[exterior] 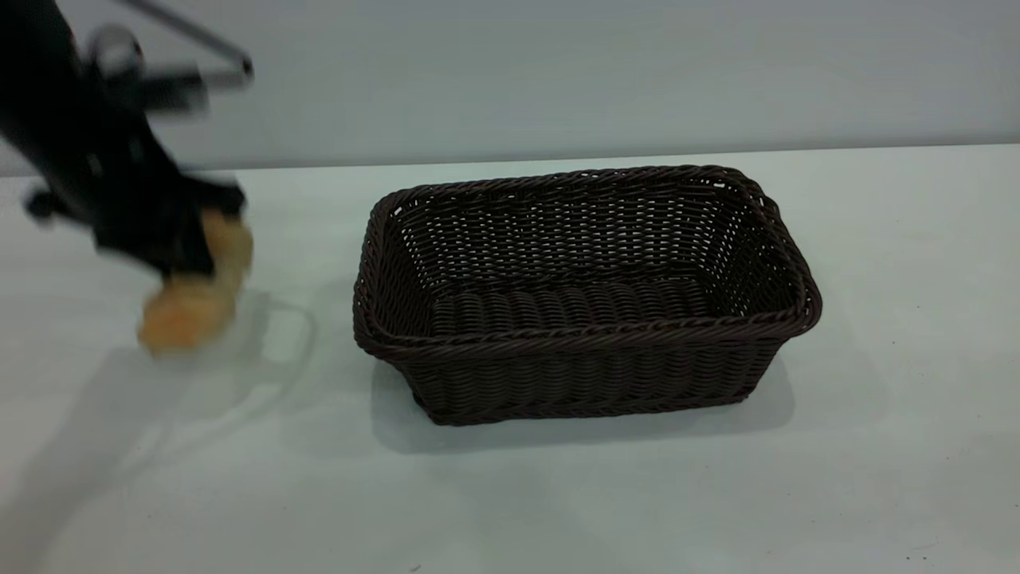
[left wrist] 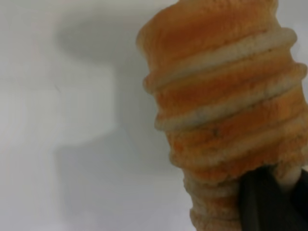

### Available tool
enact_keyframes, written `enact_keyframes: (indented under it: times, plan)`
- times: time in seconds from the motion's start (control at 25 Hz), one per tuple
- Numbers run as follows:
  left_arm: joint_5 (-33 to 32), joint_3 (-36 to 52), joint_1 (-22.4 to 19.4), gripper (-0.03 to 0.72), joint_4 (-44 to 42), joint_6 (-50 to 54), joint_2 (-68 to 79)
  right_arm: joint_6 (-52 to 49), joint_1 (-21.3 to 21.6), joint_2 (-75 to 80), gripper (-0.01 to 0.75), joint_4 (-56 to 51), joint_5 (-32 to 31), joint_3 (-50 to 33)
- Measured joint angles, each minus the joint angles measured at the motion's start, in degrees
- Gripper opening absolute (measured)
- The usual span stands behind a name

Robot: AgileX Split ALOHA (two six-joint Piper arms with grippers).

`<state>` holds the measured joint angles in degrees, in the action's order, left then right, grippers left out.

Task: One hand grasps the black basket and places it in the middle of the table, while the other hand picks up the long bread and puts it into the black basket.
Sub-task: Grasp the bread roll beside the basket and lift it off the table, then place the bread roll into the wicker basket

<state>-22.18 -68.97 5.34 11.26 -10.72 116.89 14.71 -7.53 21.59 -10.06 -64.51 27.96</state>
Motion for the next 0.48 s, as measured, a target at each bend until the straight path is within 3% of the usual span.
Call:
enact_keyframes:
  times: [0.12, 0.28, 0.48]
  plan:
    - [-1.35, 0.0, 2.32, 0.064, -0.09, -1.4, -7.49, -1.27, 0.0, -4.92, 0.486, 1.61, -0.05, -0.47]
    - [-1.51, 0.0, 9.81, 0.063, -0.13, -1.84, -12.69, -3.71, 0.0, -8.66, 0.486, 3.67, -0.05, -0.53]
    - [6.45, -0.1, 20.62, 0.06, -0.08, -7.32, -9.74, -4.2, 0.0, -9.95, 0.486, 3.79, -0.05, -0.64]
